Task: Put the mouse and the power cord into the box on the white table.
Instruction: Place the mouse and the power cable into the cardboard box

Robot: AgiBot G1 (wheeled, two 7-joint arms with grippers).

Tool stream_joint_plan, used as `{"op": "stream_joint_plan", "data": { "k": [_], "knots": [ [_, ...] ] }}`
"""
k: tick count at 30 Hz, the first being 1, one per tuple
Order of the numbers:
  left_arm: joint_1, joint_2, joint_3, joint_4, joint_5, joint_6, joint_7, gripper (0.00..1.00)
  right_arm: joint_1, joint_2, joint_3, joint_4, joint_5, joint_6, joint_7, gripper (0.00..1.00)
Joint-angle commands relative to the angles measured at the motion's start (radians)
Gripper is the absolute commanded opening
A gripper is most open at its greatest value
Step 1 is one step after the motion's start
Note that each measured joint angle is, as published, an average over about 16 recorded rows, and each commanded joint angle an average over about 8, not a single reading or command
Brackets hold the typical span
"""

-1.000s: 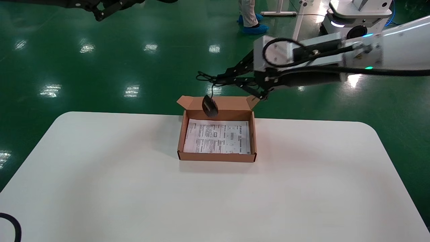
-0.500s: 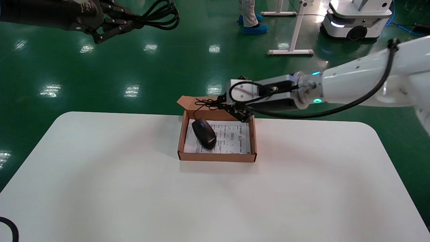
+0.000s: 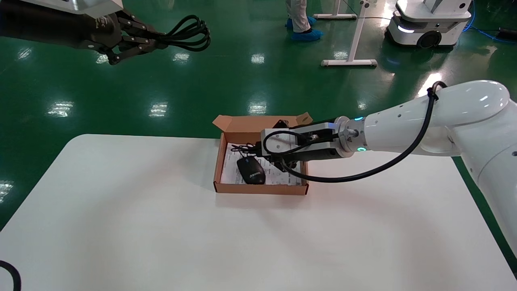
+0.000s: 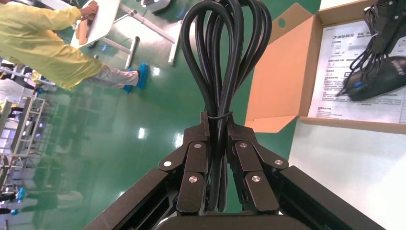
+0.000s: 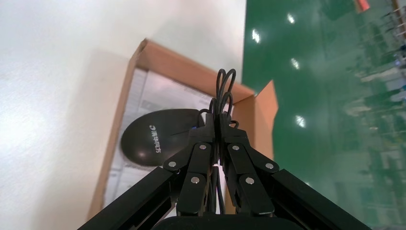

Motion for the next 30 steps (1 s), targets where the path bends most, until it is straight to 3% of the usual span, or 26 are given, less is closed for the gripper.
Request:
{"op": "stream_joint_plan", "data": {
  "k": [1, 17, 23, 30],
  "knots": [
    [0.001, 0.004, 0.001, 0.005, 0.002, 0.000, -0.001, 0.00, -0.006, 0.001, -0.008, 0.009, -0.002, -0.001, 0.012, 1.00],
    [0.097, 0.068, 0.026, 0.040, 0.029, 0.096, 0.021, 0.00, 0.021, 0.024, -0.035, 0.010, 0.013, 0.002, 0.041, 1.00],
    [0.168, 0.138, 0.017, 0.051, 0.014, 0.060, 0.038, 0.00, 0.100, 0.122, -0.015, -0.045, 0.040, -0.073, 0.044, 1.00],
    [0.264, 0.253, -0.004, 0.048, -0.016, -0.118, 0.049, 0.00, 0.162, 0.251, -0.006, -0.103, 0.052, -0.187, 0.023, 1.00]
  ]
}}
